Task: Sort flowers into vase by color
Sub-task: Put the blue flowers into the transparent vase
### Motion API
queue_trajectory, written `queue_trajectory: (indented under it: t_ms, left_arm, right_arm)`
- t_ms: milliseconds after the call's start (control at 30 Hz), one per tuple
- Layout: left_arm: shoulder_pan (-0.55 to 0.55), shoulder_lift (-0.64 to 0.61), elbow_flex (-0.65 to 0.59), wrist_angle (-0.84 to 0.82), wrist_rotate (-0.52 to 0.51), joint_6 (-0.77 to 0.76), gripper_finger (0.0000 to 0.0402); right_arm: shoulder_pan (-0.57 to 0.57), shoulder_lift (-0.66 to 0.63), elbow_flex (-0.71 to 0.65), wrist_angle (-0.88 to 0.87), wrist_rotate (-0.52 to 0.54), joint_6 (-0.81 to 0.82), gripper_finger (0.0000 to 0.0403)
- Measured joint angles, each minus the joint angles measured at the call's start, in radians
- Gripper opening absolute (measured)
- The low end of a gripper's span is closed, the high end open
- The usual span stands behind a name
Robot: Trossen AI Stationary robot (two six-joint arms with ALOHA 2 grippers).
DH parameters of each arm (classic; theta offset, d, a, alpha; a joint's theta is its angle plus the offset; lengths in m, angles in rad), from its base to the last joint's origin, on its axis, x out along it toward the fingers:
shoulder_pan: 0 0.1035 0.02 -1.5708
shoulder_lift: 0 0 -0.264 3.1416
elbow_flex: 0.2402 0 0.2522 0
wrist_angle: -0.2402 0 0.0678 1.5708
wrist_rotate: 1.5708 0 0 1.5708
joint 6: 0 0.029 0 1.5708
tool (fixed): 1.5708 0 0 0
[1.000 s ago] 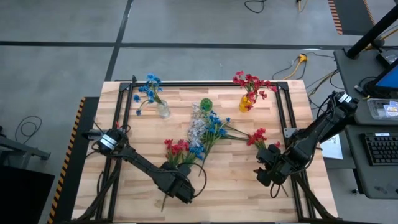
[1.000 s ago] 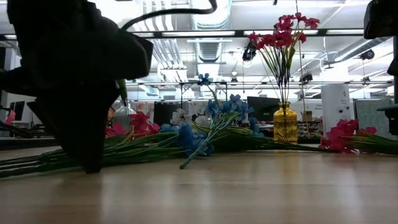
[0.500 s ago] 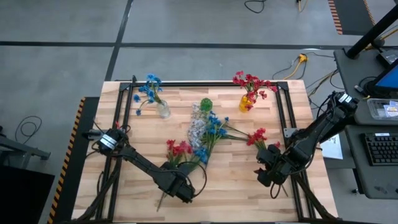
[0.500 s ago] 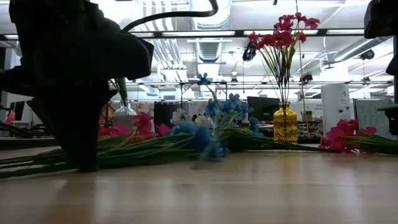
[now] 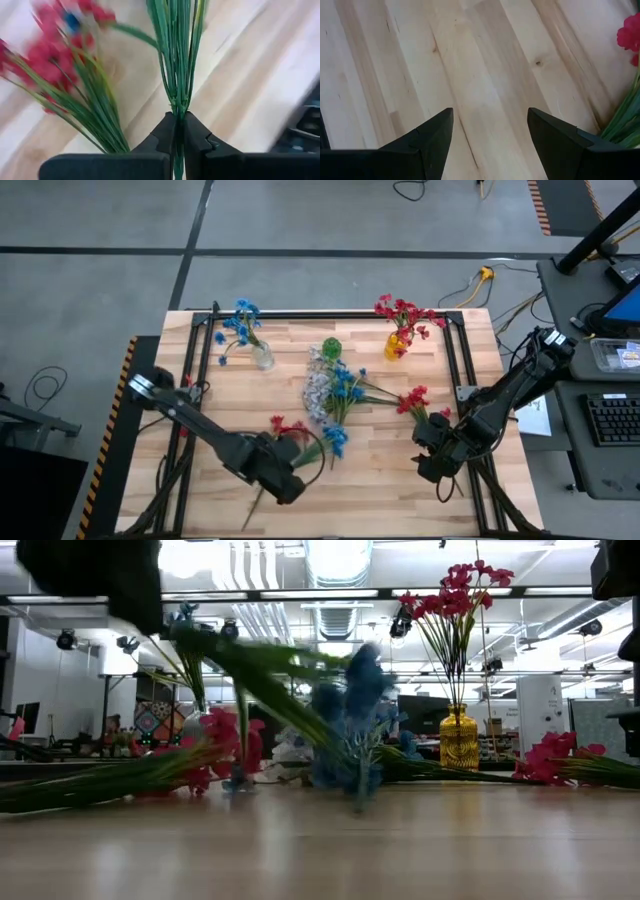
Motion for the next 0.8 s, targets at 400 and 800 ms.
queue_trajectory:
  t_ms: [400,800]
  left_arm:
    - [0.01,-0.223,0.0,-0.025,-0.229,0.152,0.0001]
    - [0.01,-0.168,-0.002,-0.056,-0.118,0.208,0.0016]
  right_arm:
    - [0.0,0.0,0.0,0.0,0.008,-0.063,0.0247]
    - [-0.003,0.0,0.0,0.0,0.038,-0.111,0.0247]
